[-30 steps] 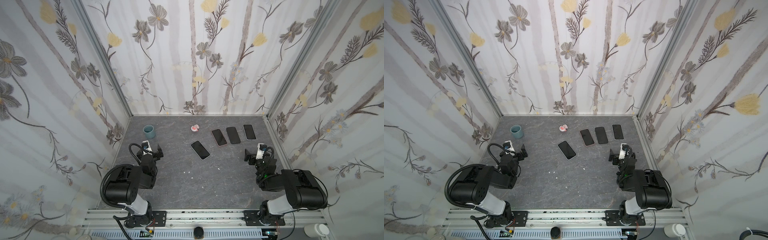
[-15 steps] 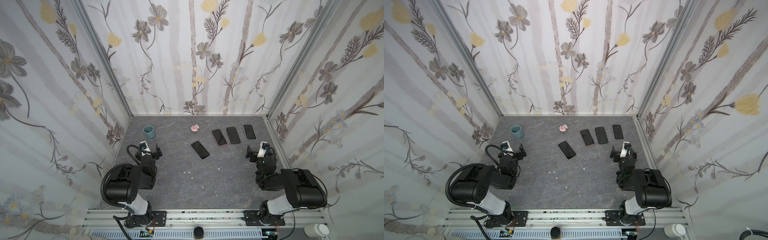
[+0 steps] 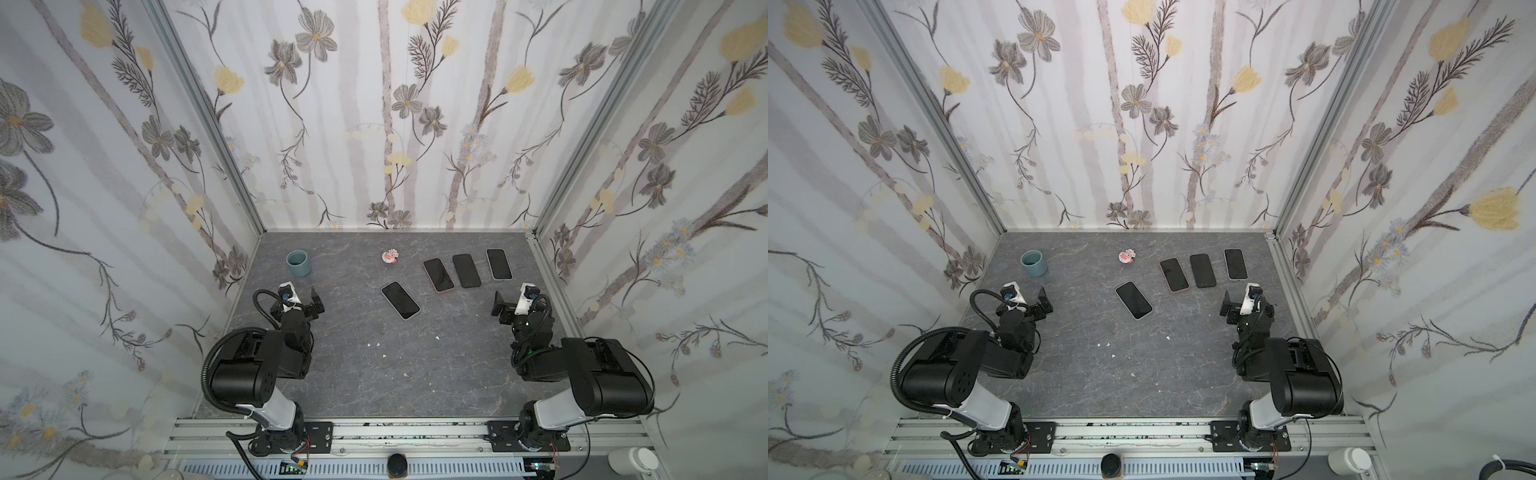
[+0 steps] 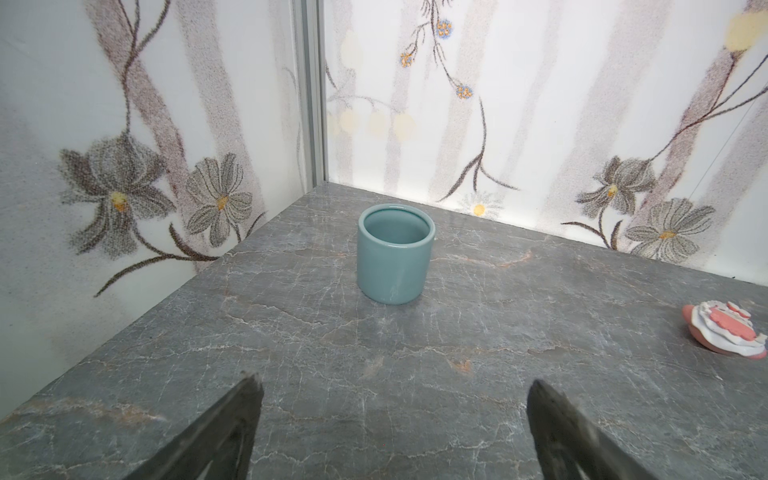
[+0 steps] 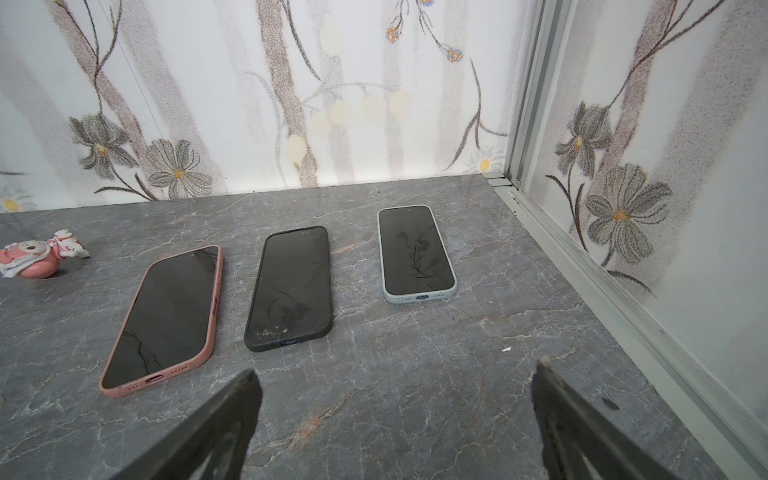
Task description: Put the phone into the phone case
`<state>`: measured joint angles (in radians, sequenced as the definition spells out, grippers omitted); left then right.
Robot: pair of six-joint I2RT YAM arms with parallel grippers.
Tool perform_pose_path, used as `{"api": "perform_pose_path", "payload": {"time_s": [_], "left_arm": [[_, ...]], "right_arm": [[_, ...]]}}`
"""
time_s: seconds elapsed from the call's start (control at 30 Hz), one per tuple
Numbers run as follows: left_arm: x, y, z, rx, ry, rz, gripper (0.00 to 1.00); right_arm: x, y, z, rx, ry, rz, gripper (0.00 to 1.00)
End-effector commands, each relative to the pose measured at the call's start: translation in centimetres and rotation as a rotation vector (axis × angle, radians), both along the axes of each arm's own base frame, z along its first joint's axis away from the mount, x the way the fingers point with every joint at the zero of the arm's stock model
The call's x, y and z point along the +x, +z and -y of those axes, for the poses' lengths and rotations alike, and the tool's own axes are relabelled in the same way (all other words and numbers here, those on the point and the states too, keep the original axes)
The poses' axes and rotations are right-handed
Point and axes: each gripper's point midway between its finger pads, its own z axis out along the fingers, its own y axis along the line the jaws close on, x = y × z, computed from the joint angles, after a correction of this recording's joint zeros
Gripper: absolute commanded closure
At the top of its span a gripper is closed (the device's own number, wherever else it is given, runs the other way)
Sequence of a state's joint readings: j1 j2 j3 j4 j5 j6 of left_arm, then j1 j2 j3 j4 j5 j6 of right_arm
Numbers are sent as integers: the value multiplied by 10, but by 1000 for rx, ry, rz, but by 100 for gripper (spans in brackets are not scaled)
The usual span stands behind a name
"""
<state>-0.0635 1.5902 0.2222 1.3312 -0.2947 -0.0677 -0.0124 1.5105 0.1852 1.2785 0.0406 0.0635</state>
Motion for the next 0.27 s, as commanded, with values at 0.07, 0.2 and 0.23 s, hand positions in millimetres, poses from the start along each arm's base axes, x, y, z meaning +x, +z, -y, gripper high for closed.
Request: {"api": "perform_pose_path", "payload": {"time_s": [0.07,0.2,0.23], "left_arm": [[1,11,-2,-11,7,49,0],[1,12,-2,-8,9,50,0],[0,13,-3,-11,19,57,0]], "right_arm": [[2,16,2,0,-12,63,0],[2,16,2,1,-12,62,0],[2,16,2,0,-12,62,0]]}}
